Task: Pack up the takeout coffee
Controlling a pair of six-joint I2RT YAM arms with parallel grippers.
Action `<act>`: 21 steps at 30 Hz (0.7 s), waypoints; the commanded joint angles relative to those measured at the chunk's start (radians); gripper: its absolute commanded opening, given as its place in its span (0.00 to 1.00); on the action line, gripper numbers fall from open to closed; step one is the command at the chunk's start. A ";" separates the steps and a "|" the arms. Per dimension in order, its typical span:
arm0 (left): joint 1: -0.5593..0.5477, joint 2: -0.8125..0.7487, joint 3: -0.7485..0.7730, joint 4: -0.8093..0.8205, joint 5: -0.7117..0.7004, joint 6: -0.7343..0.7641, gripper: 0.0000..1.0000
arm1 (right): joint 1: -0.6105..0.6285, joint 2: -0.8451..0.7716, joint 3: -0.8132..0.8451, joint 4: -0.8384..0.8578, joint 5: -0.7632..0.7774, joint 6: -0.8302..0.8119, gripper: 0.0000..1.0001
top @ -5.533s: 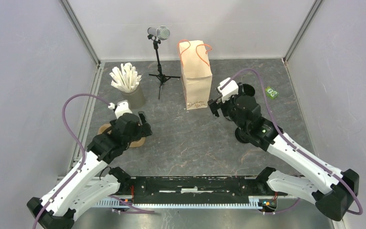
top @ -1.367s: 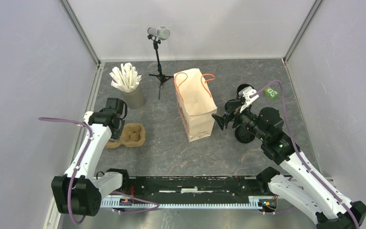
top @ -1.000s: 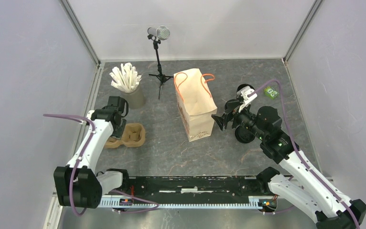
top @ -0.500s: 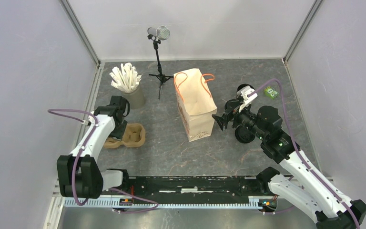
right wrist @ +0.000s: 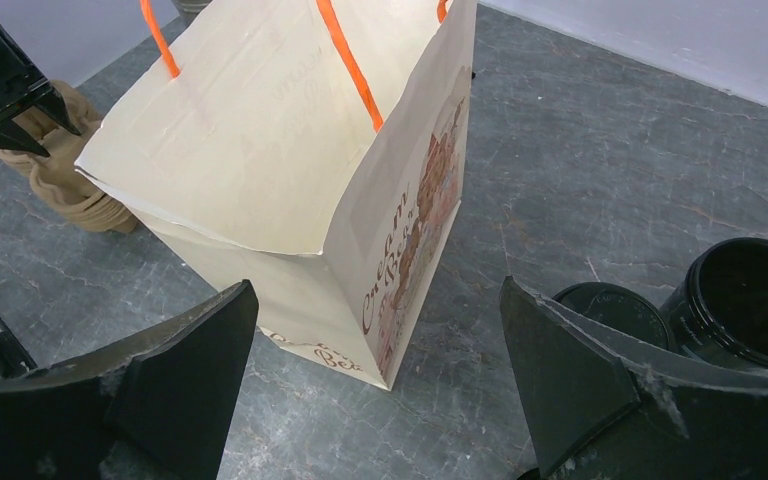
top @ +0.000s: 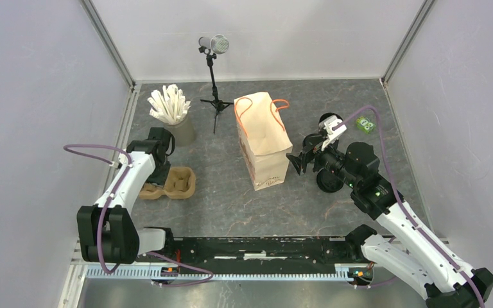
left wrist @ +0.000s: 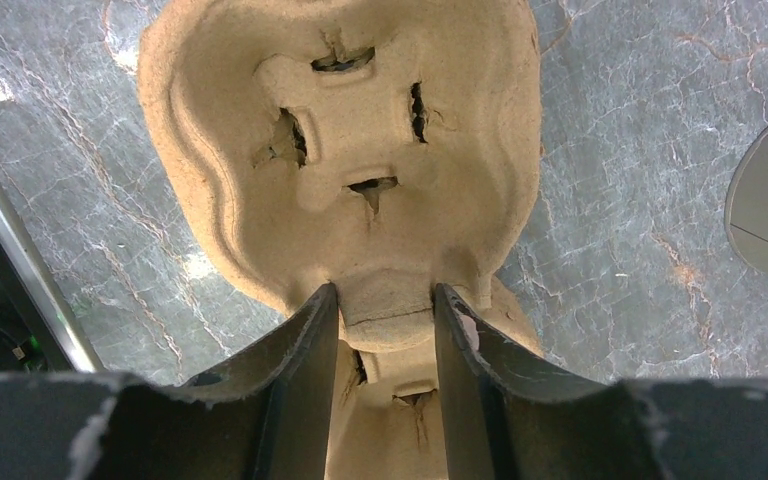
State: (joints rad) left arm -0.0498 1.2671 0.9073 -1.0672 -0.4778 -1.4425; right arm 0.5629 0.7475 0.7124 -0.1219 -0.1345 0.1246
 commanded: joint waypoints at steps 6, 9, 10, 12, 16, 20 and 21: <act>0.005 0.012 0.028 -0.021 -0.031 -0.047 0.50 | 0.004 -0.009 0.039 0.022 0.012 -0.018 0.98; 0.005 0.025 0.030 -0.019 -0.023 -0.047 0.52 | 0.003 -0.013 0.039 0.021 0.014 -0.018 0.98; 0.005 0.028 0.030 -0.019 -0.022 -0.047 0.52 | 0.003 -0.012 0.041 0.020 0.013 -0.018 0.98; 0.005 0.029 0.032 -0.023 -0.018 -0.048 0.49 | 0.003 -0.012 0.041 0.021 0.013 -0.018 0.98; 0.006 0.017 0.046 -0.052 -0.023 -0.053 0.42 | 0.003 -0.012 0.038 0.015 0.014 -0.023 0.98; 0.006 -0.018 0.094 -0.118 -0.047 -0.023 0.37 | 0.003 -0.012 0.029 0.017 0.012 -0.023 0.98; 0.005 -0.030 0.105 -0.130 -0.055 -0.012 0.37 | 0.003 -0.012 0.026 0.019 0.012 -0.023 0.98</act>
State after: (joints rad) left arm -0.0498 1.2881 0.9375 -1.1160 -0.4763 -1.4586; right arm 0.5629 0.7471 0.7124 -0.1230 -0.1303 0.1143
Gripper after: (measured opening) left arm 0.451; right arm 0.979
